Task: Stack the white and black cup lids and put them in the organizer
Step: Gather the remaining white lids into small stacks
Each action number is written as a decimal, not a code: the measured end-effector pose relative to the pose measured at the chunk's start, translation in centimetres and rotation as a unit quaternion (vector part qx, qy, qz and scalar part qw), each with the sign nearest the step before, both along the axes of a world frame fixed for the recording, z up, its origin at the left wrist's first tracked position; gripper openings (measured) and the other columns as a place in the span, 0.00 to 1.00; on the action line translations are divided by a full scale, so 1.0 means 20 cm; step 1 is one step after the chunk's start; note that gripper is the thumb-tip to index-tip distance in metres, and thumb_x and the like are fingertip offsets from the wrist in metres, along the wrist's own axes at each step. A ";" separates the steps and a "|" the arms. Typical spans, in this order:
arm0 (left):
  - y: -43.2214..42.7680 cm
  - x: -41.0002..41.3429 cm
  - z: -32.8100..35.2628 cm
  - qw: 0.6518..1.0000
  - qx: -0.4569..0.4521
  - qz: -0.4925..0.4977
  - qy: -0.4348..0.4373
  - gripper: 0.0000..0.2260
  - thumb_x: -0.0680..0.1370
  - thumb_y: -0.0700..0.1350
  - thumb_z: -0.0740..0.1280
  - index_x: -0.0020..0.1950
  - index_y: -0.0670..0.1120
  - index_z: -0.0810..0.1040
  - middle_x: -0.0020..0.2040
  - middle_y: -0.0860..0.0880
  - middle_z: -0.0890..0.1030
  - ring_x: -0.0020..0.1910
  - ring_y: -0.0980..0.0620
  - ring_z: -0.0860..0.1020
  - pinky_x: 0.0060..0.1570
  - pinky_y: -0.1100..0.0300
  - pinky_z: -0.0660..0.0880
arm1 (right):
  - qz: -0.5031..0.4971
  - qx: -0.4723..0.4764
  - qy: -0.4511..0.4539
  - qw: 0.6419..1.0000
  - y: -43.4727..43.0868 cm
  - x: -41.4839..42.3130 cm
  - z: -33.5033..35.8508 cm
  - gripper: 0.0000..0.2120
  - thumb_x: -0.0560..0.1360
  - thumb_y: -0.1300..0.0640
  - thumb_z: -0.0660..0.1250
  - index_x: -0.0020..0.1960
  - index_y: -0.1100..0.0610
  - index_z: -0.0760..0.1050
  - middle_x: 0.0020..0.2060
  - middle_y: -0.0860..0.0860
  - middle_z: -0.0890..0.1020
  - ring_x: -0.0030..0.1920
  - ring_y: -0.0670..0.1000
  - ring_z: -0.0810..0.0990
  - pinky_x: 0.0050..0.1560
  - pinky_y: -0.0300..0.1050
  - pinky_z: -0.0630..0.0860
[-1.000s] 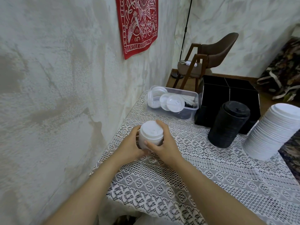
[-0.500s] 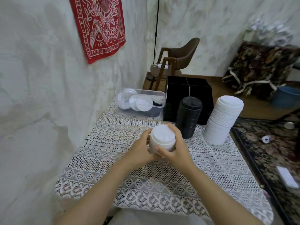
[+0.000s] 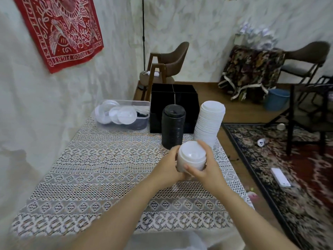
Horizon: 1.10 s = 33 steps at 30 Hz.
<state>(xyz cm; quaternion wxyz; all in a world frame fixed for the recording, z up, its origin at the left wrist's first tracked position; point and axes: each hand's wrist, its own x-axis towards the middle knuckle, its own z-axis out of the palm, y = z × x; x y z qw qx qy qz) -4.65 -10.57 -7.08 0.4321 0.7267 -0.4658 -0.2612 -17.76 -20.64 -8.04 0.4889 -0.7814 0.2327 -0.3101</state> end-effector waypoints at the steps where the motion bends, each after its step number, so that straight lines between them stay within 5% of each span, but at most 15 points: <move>1: -0.03 -0.01 0.00 1.000 0.001 -0.004 -0.003 0.41 0.65 0.46 0.79 0.72 0.59 0.61 0.59 0.63 0.73 0.61 0.59 0.73 0.58 0.60 0.75 | -0.005 0.003 0.001 1.000 -0.02 -0.02 0.00 0.35 0.71 0.58 0.76 0.65 0.38 0.60 0.60 0.29 0.66 0.58 0.23 0.66 0.57 0.23 0.67; 5: -0.13 -0.06 -0.02 1.000 0.005 -0.018 -0.010 0.42 0.66 0.46 0.79 0.73 0.58 0.60 0.59 0.63 0.72 0.58 0.60 0.73 0.48 0.72 0.70 | -0.009 0.032 0.010 0.999 -0.09 -0.07 -0.01 0.39 0.71 0.55 0.76 0.71 0.40 0.56 0.60 0.26 0.66 0.63 0.39 0.71 0.54 0.46 0.80; 8: -0.19 -0.08 -0.02 0.999 0.020 -0.031 -0.013 0.40 0.67 0.45 0.78 0.72 0.58 0.60 0.57 0.64 0.73 0.51 0.63 0.75 0.42 0.74 0.72 | -0.008 0.028 0.016 0.999 -0.15 -0.10 -0.02 0.40 0.72 0.56 0.74 0.74 0.47 0.52 0.61 0.31 0.63 0.60 0.41 0.72 0.46 0.35 0.79; 13: -0.28 -0.09 -0.05 0.998 0.043 -0.028 -0.031 0.40 0.67 0.47 0.78 0.72 0.57 0.60 0.63 0.57 0.75 0.59 0.55 0.74 0.56 0.59 0.72 | -0.015 0.027 0.046 0.998 -0.24 -0.11 -0.04 0.38 0.73 0.55 0.74 0.72 0.46 0.52 0.60 0.35 0.65 0.60 0.47 0.72 0.46 0.28 0.75; 16: -0.32 -0.10 -0.06 0.997 0.057 -0.023 -0.039 0.39 0.68 0.47 0.77 0.73 0.56 0.59 0.61 0.56 0.75 0.57 0.53 0.74 0.52 0.59 0.71 | -0.010 0.042 0.057 0.997 -0.27 -0.11 -0.04 0.39 0.75 0.57 0.72 0.75 0.50 0.50 0.60 0.36 0.65 0.58 0.40 0.71 0.47 0.26 0.73; 20: -0.35 -0.08 -0.09 0.996 0.069 -0.018 -0.059 0.40 0.66 0.49 0.77 0.73 0.56 0.60 0.62 0.54 0.77 0.56 0.53 0.76 0.50 0.60 0.73 | 0.011 0.047 0.072 0.996 -0.30 -0.09 -0.09 0.35 0.76 0.57 0.71 0.69 0.42 0.49 0.61 0.35 0.64 0.61 0.42 0.72 0.52 0.29 0.74; 23: -0.35 -0.08 -0.13 0.995 0.076 -0.009 -0.065 0.39 0.65 0.51 0.78 0.72 0.56 0.63 0.61 0.55 0.77 0.56 0.55 0.77 0.45 0.63 0.76 | 0.005 0.061 0.081 0.995 -0.28 -0.10 -0.11 0.36 0.73 0.45 0.73 0.63 0.25 0.49 0.66 0.42 0.66 0.57 0.52 0.72 0.42 0.31 0.73; 26: -0.34 -0.07 -0.15 0.994 0.078 -0.016 -0.076 0.36 0.68 0.52 0.76 0.72 0.53 0.64 0.61 0.54 0.77 0.56 0.55 0.76 0.41 0.69 0.72 | -0.004 0.063 0.063 0.996 -0.30 -0.10 -0.15 0.36 0.63 0.30 0.72 0.59 0.17 0.50 0.68 0.43 0.67 0.60 0.52 0.73 0.49 0.43 0.76; 29: -0.35 -0.07 -0.15 0.993 0.080 -0.023 -0.088 0.36 0.68 0.52 0.76 0.72 0.53 0.64 0.61 0.54 0.77 0.58 0.52 0.75 0.45 0.65 0.73 | -0.014 0.024 0.059 0.998 -0.30 -0.09 -0.15 0.34 0.65 0.32 0.71 0.59 0.17 0.50 0.66 0.39 0.67 0.68 0.48 0.69 0.66 0.55 0.72; 33: -0.35 -0.07 -0.15 0.990 0.086 -0.026 -0.106 0.35 0.68 0.52 0.75 0.72 0.52 0.63 0.60 0.53 0.78 0.57 0.50 0.75 0.53 0.57 0.74 | -0.014 0.014 0.075 0.997 -0.29 -0.09 -0.14 0.36 0.67 0.35 0.71 0.67 0.31 0.53 0.66 0.41 0.67 0.68 0.47 0.68 0.68 0.55 0.70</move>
